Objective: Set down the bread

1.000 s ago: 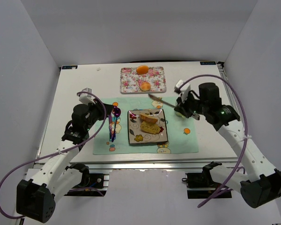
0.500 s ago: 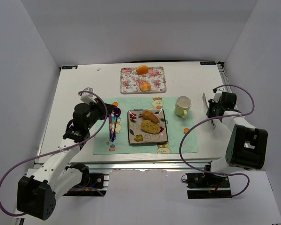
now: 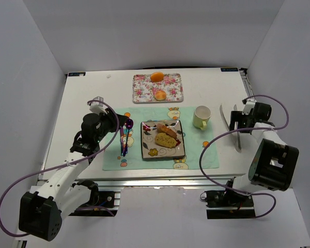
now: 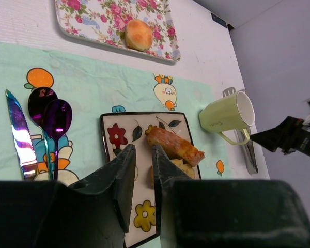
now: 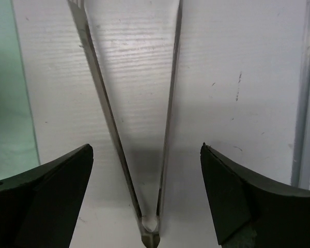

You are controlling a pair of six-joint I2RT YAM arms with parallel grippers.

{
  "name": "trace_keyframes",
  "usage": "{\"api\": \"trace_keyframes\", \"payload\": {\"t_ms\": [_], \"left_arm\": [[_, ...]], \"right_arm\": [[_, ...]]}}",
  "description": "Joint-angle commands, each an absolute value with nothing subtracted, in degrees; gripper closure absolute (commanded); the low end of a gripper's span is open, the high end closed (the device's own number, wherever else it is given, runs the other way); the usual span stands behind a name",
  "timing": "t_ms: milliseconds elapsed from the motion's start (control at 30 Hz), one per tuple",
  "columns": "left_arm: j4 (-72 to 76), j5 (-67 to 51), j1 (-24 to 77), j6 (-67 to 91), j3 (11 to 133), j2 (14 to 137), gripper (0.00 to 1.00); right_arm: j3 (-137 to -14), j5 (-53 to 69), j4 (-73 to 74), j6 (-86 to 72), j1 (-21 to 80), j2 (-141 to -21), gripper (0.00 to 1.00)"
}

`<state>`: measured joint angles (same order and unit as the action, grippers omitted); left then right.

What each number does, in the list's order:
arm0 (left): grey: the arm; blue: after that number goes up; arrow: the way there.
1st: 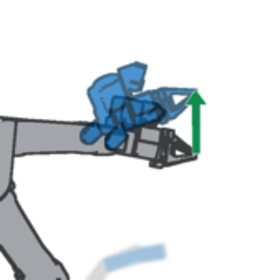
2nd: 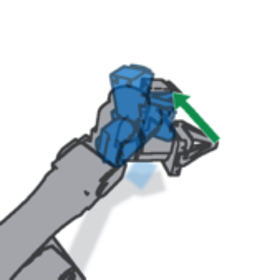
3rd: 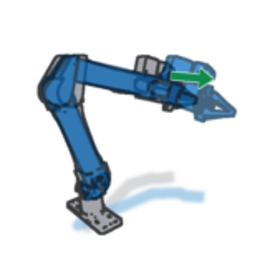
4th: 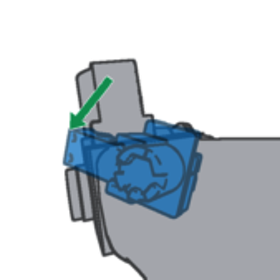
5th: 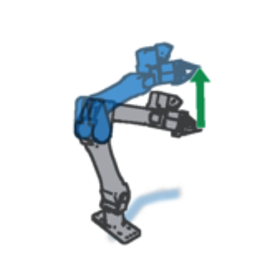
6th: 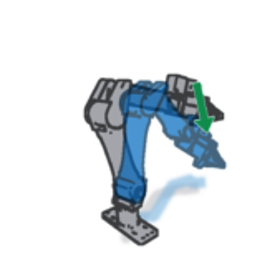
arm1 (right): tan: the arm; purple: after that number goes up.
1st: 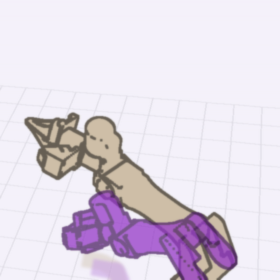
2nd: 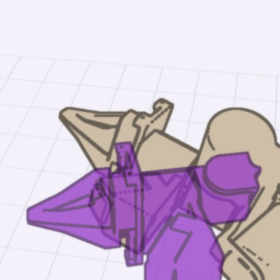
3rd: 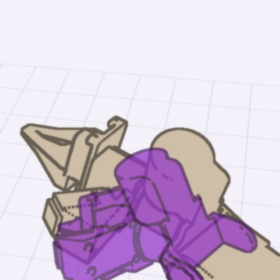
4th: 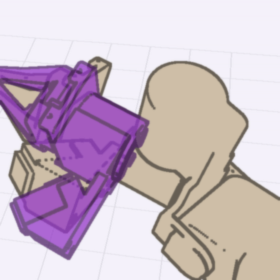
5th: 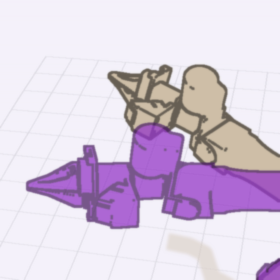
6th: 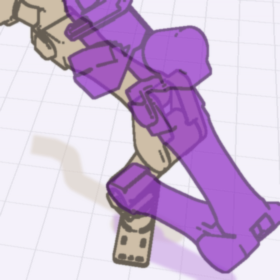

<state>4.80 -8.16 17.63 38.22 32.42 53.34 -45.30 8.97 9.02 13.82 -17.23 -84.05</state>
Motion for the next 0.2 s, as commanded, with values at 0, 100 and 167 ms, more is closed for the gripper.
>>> {"api": "trace_keyframes", "payload": {"t_ms": [0, 100, 167], "left_arm": [[5.4, -9.1, 17.5, 37.8, 34.5, 54.1, 0.70], [5.9, -9.9, 17.5, 37.4, 34.7, 54.8, 0.70], [6.3, -11.6, 17.6, 37.2, 34.8, 55.5, 0.68]], "right_arm": [[-51.5, 9.4, 12.4, 15.5, -17.1, -79.0, 0.11], [-55.7, 10.5, 14.0, 15.6, -16.4, -76.4, 0.11], [-57.4, 14.2, 14.4, 17.3, -14.7, -74.2, 0.11]]}}
